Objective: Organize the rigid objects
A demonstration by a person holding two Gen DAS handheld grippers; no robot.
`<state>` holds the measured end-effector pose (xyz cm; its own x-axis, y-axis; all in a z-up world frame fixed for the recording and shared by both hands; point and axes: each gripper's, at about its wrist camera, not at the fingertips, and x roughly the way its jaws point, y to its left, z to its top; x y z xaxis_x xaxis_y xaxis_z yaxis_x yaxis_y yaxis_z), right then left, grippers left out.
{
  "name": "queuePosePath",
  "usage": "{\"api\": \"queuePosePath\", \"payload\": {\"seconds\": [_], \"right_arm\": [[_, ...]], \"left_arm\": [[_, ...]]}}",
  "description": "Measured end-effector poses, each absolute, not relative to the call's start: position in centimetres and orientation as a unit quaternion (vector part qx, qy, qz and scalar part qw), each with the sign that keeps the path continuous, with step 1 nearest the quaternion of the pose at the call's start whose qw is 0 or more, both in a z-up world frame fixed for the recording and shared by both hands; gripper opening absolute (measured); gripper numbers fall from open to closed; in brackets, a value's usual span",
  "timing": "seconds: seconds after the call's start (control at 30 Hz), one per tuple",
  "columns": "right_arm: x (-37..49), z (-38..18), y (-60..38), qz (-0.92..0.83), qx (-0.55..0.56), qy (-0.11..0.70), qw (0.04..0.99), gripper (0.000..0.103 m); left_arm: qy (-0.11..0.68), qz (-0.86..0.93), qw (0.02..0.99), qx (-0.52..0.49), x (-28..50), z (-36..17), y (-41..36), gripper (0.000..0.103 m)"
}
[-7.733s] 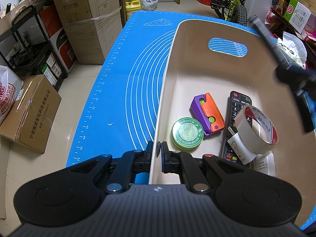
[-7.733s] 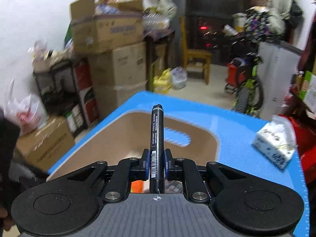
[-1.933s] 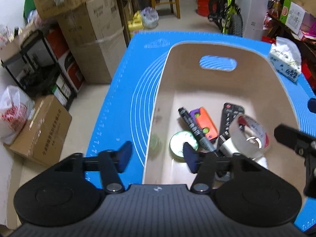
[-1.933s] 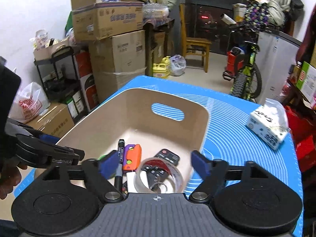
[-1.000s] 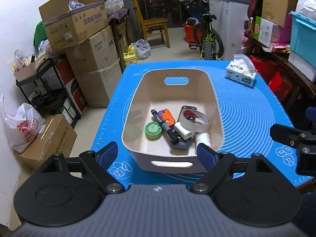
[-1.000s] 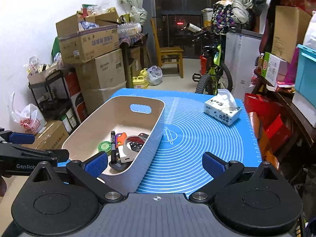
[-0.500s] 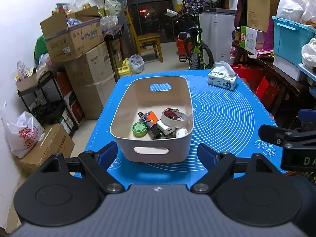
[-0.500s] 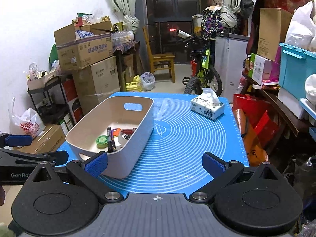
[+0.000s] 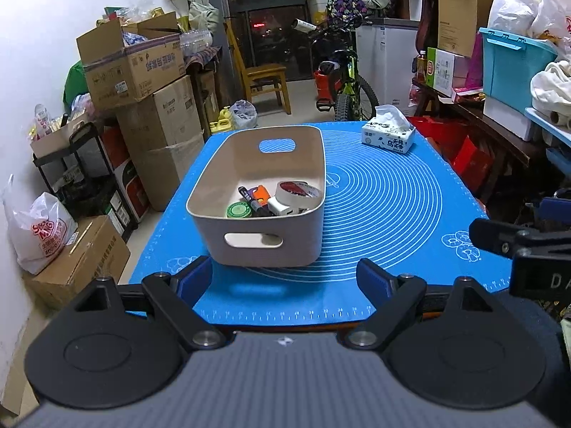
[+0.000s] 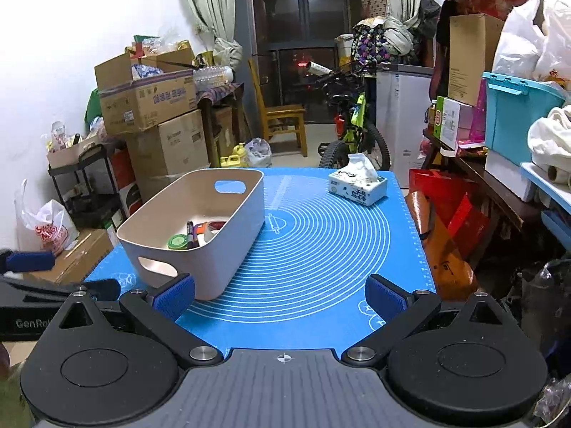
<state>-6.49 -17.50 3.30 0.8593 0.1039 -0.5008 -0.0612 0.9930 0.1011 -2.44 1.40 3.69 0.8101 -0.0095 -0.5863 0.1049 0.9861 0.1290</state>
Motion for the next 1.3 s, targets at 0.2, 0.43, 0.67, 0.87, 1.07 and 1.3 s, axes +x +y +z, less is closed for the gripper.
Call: {"api": "queuePosePath", "payload": {"seconds": [0.2,0.43,0.67,0.87,1.07,1.3], "right_arm": [[-7.7,2.4,-17.5,0.046,0.042,0.255,0.965,0.101],[-9.3,2.4,-16.8,0.047,0.023,0.231,0.972,0.101],[-9.8,2.1,-16.5,0.046,0.020,0.230,0.972,0.101],[-10.2,1.9,-16.3,0.048,0.021,0.230,0.972,0.101],[-10.2,1.7,-15.8,0.052,0.014,0.233,0.971,0.101],[-10.3,1.6,-15.8,0.050,0.013,0.233,0.971,0.101]], "left_arm": [[0.300,-0.024,0.951,0.075,-3.4,3.2,1.5,0.087],[0.303,-0.022,0.949,0.081,-3.9,2.6,1.5,0.088],[0.292,-0.016,0.953,0.077,-4.5,2.4,1.8,0.087],[0.292,-0.018,0.953,0.073,-4.5,2.2,1.8,0.087],[0.292,-0.019,0.953,0.072,-4.4,2.2,1.7,0.087],[0.292,-0.018,0.954,0.072,-4.4,2.2,1.8,0.088]]}}
